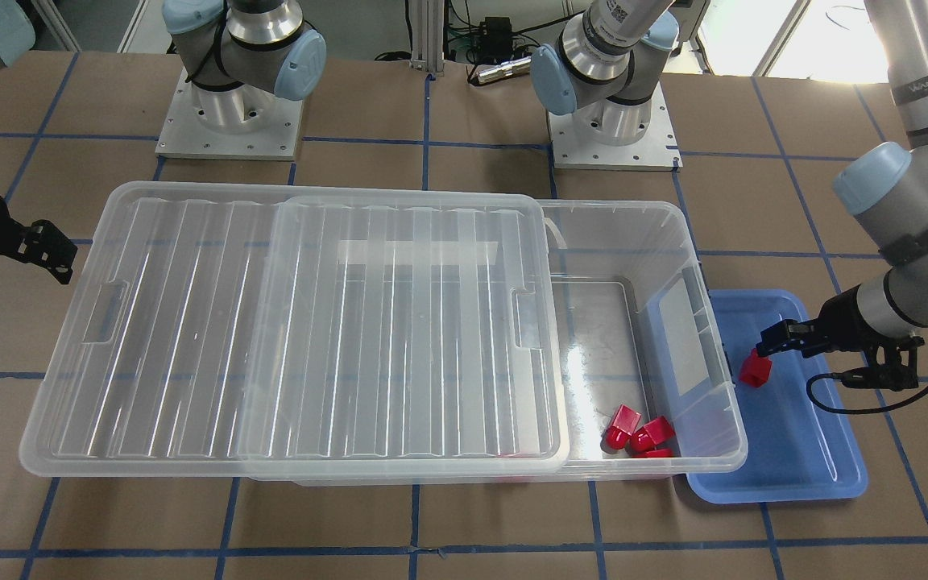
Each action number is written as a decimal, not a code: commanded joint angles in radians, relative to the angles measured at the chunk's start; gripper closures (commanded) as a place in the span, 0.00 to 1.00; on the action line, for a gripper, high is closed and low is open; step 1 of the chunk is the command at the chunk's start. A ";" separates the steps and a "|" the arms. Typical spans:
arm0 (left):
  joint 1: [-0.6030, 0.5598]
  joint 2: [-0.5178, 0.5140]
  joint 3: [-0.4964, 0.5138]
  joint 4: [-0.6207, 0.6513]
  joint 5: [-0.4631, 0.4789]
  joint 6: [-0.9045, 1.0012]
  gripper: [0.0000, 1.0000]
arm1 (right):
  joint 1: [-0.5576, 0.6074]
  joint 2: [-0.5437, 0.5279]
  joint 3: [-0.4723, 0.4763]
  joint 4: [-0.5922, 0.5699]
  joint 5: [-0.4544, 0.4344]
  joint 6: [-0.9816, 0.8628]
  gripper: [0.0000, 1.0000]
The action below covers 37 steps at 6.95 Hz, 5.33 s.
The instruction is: Place red block in blue tray from box
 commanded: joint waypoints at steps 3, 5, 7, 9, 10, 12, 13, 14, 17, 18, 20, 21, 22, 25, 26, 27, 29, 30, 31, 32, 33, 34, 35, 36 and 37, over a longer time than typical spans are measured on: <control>-0.117 0.159 0.206 -0.344 0.069 -0.069 0.00 | 0.013 0.025 0.002 0.009 0.083 0.048 0.00; -0.241 0.243 0.217 -0.388 0.104 -0.169 0.00 | 0.054 0.028 0.002 0.010 0.084 0.066 0.00; -0.310 0.297 0.218 -0.415 0.128 -0.230 0.00 | 0.125 0.025 0.002 0.009 0.083 0.127 0.00; -0.423 0.323 0.215 -0.431 0.129 -0.333 0.00 | 0.204 0.019 0.000 0.006 0.084 0.228 0.00; -0.482 0.334 0.209 -0.431 0.113 -0.374 0.00 | 0.250 0.020 0.000 0.001 0.086 0.265 0.00; -0.527 0.354 0.207 -0.429 0.030 -0.399 0.00 | 0.351 0.026 -0.003 -0.005 0.089 0.388 0.00; -0.527 0.357 0.212 -0.428 0.017 -0.399 0.00 | 0.370 0.028 -0.010 -0.007 0.087 0.405 0.00; -0.522 0.345 0.238 -0.419 0.026 -0.401 0.00 | 0.373 0.025 -0.012 -0.005 0.087 0.416 0.00; -0.514 0.305 0.295 -0.420 0.047 -0.399 0.00 | 0.373 0.019 -0.085 0.021 0.071 0.401 0.00; -0.516 0.309 0.290 -0.423 0.056 -0.399 0.00 | 0.376 -0.009 -0.142 0.107 0.075 0.414 0.00; -0.490 0.325 0.293 -0.431 0.044 -0.390 0.00 | 0.468 -0.043 -0.350 0.360 0.083 0.565 0.00; -0.481 0.325 0.289 -0.431 0.026 -0.387 0.00 | 0.552 -0.036 -0.375 0.372 0.084 0.651 0.00; -0.484 0.326 0.281 -0.429 0.024 -0.387 0.00 | 0.604 -0.021 -0.374 0.368 0.072 0.663 0.00; -0.484 0.323 0.284 -0.429 0.027 -0.387 0.00 | 0.600 -0.018 -0.382 0.366 0.069 0.648 0.00; -0.484 0.320 0.287 -0.429 0.020 -0.389 0.00 | 0.599 -0.018 -0.382 0.366 0.066 0.648 0.00; -0.479 0.328 0.287 -0.429 0.023 -0.387 0.00 | 0.597 -0.020 -0.382 0.368 0.067 0.646 0.00; -0.481 0.326 0.287 -0.429 0.021 -0.387 0.00 | 0.597 -0.021 -0.382 0.371 0.066 0.646 0.00; -0.482 0.325 0.286 -0.429 0.021 -0.389 0.00 | 0.597 -0.020 -0.382 0.369 0.066 0.646 0.00; -0.482 0.322 0.286 -0.429 0.024 -0.389 0.00 | 0.596 -0.018 -0.382 0.368 0.066 0.646 0.00; -0.488 0.317 0.284 -0.429 0.032 -0.389 0.00 | 0.597 -0.018 -0.382 0.369 0.066 0.646 0.00; -0.488 0.315 0.286 -0.429 0.026 -0.395 0.00 | 0.597 -0.018 -0.382 0.368 0.066 0.646 0.00; -0.491 0.314 0.284 -0.429 0.029 -0.395 0.00 | 0.597 -0.018 -0.383 0.368 0.066 0.646 0.00; -0.491 0.312 0.284 -0.429 0.029 -0.395 0.00 | 0.597 -0.020 -0.382 0.368 0.064 0.646 0.00; -0.491 0.312 0.284 -0.428 0.029 -0.395 0.00 | 0.597 -0.018 -0.382 0.368 0.064 0.646 0.00; -0.491 0.312 0.284 -0.429 0.030 -0.395 0.00 | 0.597 -0.021 -0.382 0.369 0.066 0.646 0.00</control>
